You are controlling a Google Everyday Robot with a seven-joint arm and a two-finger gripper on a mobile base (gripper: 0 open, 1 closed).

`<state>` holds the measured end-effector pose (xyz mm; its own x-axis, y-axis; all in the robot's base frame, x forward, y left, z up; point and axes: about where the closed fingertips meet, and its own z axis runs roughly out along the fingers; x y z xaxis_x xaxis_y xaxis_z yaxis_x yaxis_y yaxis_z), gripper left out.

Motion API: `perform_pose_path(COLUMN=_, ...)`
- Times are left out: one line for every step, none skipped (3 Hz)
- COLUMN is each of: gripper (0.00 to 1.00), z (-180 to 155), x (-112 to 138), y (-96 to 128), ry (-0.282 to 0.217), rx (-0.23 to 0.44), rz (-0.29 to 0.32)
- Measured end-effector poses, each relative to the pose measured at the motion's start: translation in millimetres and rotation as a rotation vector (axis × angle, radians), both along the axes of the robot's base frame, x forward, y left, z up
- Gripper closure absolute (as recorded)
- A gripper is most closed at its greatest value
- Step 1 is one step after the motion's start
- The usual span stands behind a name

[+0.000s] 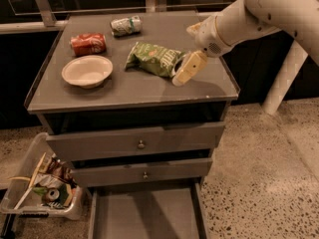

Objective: Place green jalapeno chip bag into bottom drawer

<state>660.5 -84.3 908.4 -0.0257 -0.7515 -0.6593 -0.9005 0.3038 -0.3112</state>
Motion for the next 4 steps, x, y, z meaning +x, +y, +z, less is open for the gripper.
perform_pose_path(gripper=0.00, z=-8.0, x=18.1, y=9.6, ry=0.009, rx=0.047, rz=-0.005)
perform_pose_path(gripper=0.00, z=-23.2, x=38.0, y=25.7, ry=0.071, rx=0.120, rz=0.004)
perform_pose_path(gripper=0.00, z=-42.0, x=53.2, y=36.8, ry=0.153, rx=0.192, rz=0.010)
perform_pose_path(gripper=0.00, z=-58.2, x=67.3, y=49.4, ry=0.222, rx=0.245, rz=0.016)
